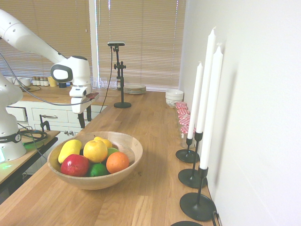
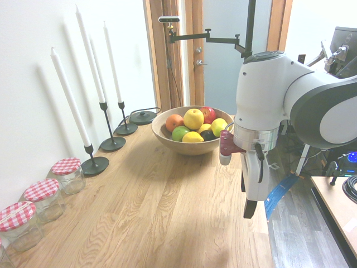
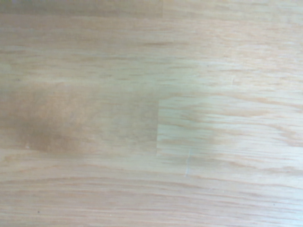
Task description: Take pear out of the basket
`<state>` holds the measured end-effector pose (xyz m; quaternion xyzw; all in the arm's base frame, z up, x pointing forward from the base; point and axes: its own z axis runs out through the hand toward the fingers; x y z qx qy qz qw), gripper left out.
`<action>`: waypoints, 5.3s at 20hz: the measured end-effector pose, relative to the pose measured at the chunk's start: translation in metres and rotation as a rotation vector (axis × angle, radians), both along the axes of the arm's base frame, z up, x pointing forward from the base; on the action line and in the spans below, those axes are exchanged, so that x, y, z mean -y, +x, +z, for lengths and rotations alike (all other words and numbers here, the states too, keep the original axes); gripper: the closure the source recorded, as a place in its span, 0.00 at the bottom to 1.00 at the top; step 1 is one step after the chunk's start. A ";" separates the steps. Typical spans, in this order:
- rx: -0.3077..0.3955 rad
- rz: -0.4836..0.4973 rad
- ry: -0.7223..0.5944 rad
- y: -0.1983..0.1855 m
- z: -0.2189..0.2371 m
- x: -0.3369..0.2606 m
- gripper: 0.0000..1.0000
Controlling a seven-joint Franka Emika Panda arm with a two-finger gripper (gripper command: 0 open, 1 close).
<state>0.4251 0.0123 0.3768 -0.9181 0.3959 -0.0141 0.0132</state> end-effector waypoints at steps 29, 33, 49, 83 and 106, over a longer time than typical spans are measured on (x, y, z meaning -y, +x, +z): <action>0.176 -0.305 -0.081 0.051 0.175 0.223 0.00; 0.181 -0.344 -0.081 0.055 0.178 0.262 0.00; 0.110 -0.367 -0.056 0.139 0.129 0.321 0.00; 0.080 -0.340 -0.012 0.152 0.064 0.340 1.00; 0.160 -0.045 -0.055 0.156 0.092 0.007 1.00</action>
